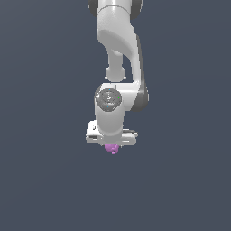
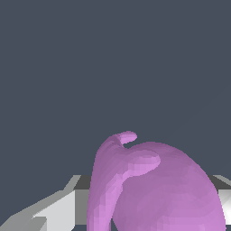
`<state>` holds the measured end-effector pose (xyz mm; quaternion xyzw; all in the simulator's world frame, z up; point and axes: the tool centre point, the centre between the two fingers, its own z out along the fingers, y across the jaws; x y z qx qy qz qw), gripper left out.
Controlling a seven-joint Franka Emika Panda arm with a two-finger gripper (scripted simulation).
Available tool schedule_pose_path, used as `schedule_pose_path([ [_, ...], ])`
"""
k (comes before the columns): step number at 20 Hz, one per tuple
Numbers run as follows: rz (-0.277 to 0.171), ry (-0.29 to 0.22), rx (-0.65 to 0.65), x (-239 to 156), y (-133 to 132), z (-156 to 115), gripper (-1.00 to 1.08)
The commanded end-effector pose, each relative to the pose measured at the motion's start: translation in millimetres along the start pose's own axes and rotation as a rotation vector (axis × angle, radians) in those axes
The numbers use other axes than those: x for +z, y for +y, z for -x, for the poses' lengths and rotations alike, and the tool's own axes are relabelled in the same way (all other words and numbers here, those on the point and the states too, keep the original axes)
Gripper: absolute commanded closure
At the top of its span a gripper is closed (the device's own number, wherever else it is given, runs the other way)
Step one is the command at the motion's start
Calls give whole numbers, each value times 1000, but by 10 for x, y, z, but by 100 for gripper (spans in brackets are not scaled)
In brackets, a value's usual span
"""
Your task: Pick up the object and move it to a goal position.
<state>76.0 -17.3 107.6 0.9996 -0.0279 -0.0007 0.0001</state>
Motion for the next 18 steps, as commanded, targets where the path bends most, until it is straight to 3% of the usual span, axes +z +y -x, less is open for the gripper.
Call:
schedule_pose_path([
  [1, 0, 1, -1, -256, -117, 13, 108],
  [10, 1, 1, 0, -992, -452, 36, 108],
  [18, 1, 1, 0, -1193, -545, 31, 108],
])
